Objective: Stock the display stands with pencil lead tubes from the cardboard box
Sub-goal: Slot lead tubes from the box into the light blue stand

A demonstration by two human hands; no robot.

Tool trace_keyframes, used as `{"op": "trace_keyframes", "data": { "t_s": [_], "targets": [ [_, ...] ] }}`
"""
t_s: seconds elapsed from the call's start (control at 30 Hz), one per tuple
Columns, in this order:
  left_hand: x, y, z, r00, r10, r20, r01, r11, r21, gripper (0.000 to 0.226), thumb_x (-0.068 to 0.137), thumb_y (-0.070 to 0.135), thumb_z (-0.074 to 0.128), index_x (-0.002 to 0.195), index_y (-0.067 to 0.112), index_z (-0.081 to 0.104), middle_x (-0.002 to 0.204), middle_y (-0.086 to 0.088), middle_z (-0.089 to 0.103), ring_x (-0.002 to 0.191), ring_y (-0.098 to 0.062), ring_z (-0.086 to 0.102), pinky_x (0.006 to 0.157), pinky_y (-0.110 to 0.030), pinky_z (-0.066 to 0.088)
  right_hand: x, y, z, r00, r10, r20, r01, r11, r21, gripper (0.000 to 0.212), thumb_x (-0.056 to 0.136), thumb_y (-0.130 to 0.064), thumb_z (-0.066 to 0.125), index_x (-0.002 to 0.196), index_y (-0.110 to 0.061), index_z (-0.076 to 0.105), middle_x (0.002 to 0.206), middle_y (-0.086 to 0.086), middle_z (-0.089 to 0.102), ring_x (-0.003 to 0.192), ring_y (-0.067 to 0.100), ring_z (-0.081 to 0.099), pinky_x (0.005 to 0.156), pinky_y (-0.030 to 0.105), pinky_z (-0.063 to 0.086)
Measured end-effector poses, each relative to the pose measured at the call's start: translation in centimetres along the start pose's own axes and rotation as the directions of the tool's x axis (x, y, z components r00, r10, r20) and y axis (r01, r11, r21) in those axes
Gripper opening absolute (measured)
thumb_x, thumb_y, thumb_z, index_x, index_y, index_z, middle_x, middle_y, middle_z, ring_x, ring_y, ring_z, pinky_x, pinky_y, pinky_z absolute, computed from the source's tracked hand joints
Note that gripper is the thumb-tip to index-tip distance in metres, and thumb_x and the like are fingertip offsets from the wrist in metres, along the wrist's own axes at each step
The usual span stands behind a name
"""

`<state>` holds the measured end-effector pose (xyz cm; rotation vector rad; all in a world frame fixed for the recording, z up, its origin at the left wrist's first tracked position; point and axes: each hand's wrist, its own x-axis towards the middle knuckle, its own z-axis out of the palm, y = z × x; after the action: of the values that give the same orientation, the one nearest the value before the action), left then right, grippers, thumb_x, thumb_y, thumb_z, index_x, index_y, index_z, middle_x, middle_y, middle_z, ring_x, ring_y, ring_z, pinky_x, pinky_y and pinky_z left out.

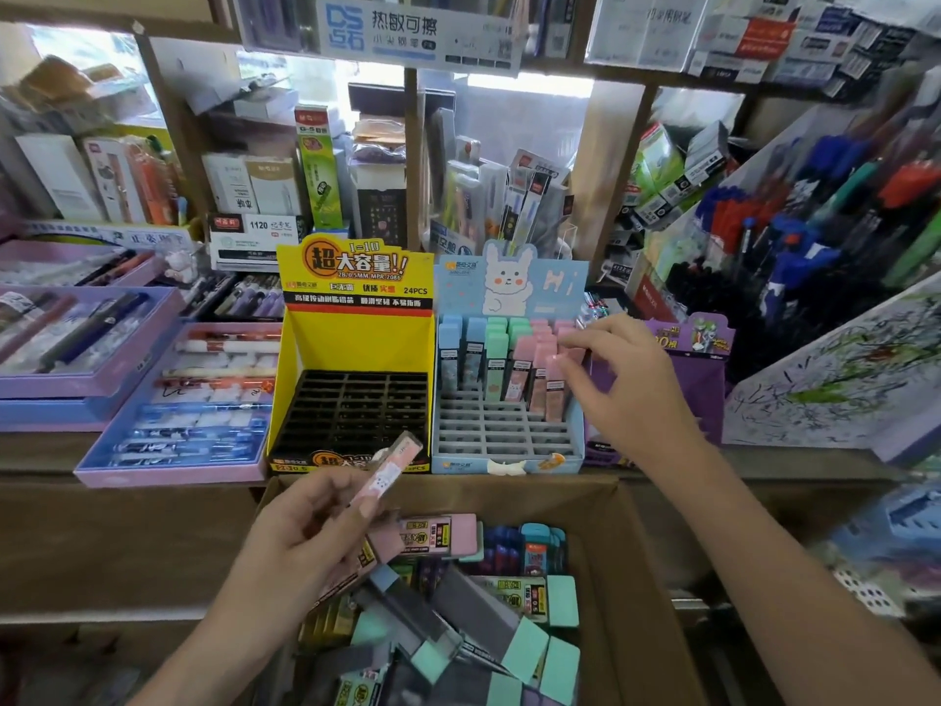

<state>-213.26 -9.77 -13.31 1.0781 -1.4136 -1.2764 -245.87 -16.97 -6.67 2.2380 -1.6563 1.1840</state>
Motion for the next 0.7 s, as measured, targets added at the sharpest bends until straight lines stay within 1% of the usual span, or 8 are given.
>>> {"op": "trace_keyframes", "data": {
  "t_s": [0.07, 0.13, 0.23, 0.3, 0.43, 0.5, 0.6, 0.7],
  "targets": [
    [0.3, 0.2, 0.1, 1.0, -0.008, -0.014, 0.008, 1.0, 0.021, 0.015, 0.092, 0.027, 0.065, 0.103, 0.026, 0.074, 0.061, 0.003, 0.052, 0.055, -0.019, 0.035, 0.047, -0.023, 0.03, -0.5, 0.4, 0.0, 1.0, -0.014, 0.021, 0.015, 0.999, -0.035, 0.018, 0.092, -0.009, 0.074, 0.11, -0.006, 0.076, 0.097, 0.005, 0.062, 0.098, 0.019, 0.055, 0.087, 0.024, 0.043],
    [0.6, 0.4, 0.2, 0.999, -0.038, -0.014, 0.038, 0.999, 0.034, 0.019, 0.096, 0.018, 0.064, 0.107, 0.028, 0.075, 0.062, -0.004, 0.044, 0.058, -0.021, 0.031, 0.05, -0.025, 0.028, -0.8, 0.6, 0.1, 0.999, -0.034, 0.031, 0.036, 0.997, -0.071, 0.019, 0.093, -0.011, 0.073, 0.111, -0.004, 0.076, 0.095, 0.005, 0.061, 0.096, 0.022, 0.054, 0.085, 0.025, 0.044],
    [0.8, 1.0, 0.5, 0.999, -0.051, -0.005, 0.051, 0.996, 0.074, 0.031, 0.099, 0.007, 0.061, 0.108, 0.033, 0.076, 0.064, -0.009, 0.039, 0.058, -0.02, 0.031, 0.049, -0.02, 0.027, -1.2, 1.3, -0.2, 0.999, -0.033, 0.006, 0.034, 0.991, -0.13, 0.02, 0.094, -0.009, 0.07, 0.112, -0.002, 0.075, 0.094, 0.006, 0.061, 0.093, 0.025, 0.055, 0.081, 0.037, 0.051],
    [1.0, 1.5, 0.7, 0.999, -0.037, -0.004, 0.037, 0.992, 0.117, 0.034, 0.098, 0.006, 0.062, 0.105, 0.036, 0.077, 0.061, -0.003, 0.043, 0.056, -0.016, 0.035, 0.048, -0.017, 0.029, -1.4, 1.5, -0.4, 1.0, -0.011, 0.001, 0.011, 0.988, -0.153, 0.021, 0.094, -0.009, 0.07, 0.113, -0.003, 0.075, 0.095, 0.006, 0.062, 0.095, 0.024, 0.055, 0.081, 0.04, 0.053],
    [1.8, 2.8, 1.8, 1.0, 0.028, -0.009, -0.026, 0.981, 0.192, 0.026, 0.096, 0.003, 0.066, 0.1, 0.026, 0.076, 0.063, 0.014, 0.066, 0.052, 0.001, 0.056, 0.05, -0.009, 0.044, -1.8, 0.7, -0.8, 1.0, 0.022, -0.002, -0.022, 0.991, -0.13, 0.024, 0.093, -0.007, 0.071, 0.116, -0.002, 0.073, 0.099, 0.007, 0.062, 0.099, 0.025, 0.056, 0.084, 0.038, 0.053],
    [2.5, 3.4, 2.3, 0.998, 0.066, -0.013, -0.061, 0.966, 0.25, 0.024, 0.095, 0.009, 0.069, 0.098, 0.032, 0.073, 0.071, 0.013, 0.07, 0.053, -0.001, 0.06, 0.047, -0.013, 0.047, -2.5, -0.3, -0.8, 0.998, 0.052, -0.042, -0.054, 0.997, -0.057, 0.022, 0.092, -0.005, 0.071, 0.114, -0.004, 0.073, 0.101, 0.005, 0.063, 0.099, 0.021, 0.057, 0.085, 0.031, 0.051],
    [4.3, 3.9, 2.8, 0.99, 0.14, -0.035, -0.114, 0.909, 0.401, 0.023, 0.093, 0.023, 0.073, 0.103, 0.042, 0.064, 0.093, 0.01, 0.068, 0.06, -0.012, 0.062, 0.051, -0.025, 0.055, -4.7, -2.3, -0.3, 0.981, 0.185, -0.056, -0.172, 0.969, 0.175, 0.017, 0.092, -0.007, 0.069, 0.105, -0.017, 0.072, 0.096, -0.009, 0.063, 0.085, 0.003, 0.06, 0.075, 0.013, 0.049],
    [6.4, 4.8, 3.7, 0.978, 0.206, -0.031, -0.171, 0.878, 0.448, 0.025, 0.089, 0.027, 0.077, 0.099, 0.042, 0.06, 0.091, 0.009, 0.068, 0.07, -0.011, 0.063, 0.059, -0.027, 0.054, -7.9, -4.1, 1.0, 0.914, 0.389, 0.116, -0.399, 0.809, 0.432, 0.022, 0.093, -0.013, 0.069, 0.098, -0.035, 0.07, 0.089, -0.017, 0.07, 0.088, -0.001, 0.067, 0.074, 0.013, 0.055]
  ]
}}
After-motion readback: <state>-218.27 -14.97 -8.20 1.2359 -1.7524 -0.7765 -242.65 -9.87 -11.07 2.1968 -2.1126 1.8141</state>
